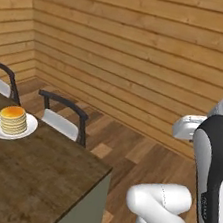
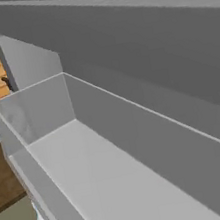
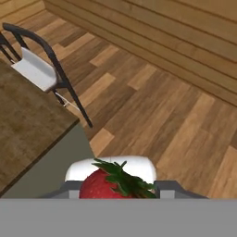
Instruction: Take the strawberry from the fridge and place it on top of the pancake, located on the dining counter.
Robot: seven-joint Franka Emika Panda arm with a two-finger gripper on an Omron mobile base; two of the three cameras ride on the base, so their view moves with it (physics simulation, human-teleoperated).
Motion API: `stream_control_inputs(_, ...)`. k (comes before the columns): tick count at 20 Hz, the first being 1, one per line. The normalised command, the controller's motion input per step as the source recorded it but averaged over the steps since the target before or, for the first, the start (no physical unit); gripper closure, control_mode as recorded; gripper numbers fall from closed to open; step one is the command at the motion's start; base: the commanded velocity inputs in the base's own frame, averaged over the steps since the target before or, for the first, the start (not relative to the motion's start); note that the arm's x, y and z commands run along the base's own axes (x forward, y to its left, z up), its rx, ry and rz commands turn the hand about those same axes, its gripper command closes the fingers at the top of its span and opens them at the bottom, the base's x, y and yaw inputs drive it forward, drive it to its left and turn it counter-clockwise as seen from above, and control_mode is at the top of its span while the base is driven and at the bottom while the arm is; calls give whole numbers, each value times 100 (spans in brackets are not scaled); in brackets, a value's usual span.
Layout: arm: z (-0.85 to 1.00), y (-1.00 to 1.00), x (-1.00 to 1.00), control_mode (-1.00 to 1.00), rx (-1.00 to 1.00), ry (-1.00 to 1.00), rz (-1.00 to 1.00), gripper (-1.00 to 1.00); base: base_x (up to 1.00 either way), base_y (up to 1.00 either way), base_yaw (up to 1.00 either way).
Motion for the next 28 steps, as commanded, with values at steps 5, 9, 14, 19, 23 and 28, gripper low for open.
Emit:
stream_control_inputs(5,0,0,0,100,0,0,0,100,36,-12,-5)
stream_control_inputs(9,0,0,0,100,0,0,0,100,-100,100,41)
stream_control_inputs(14,0,0,0,100,0,0,0,100,-79,97,67)
stream_control_inputs(19,0,0,0,100,0,0,0,100,-58,84,78)
stream_control_inputs(23,0,0,0,100,0,0,0,100,-27,87,83)
stream_control_inputs(28,0,0,0,100,0,0,0,100,-2,100,60)
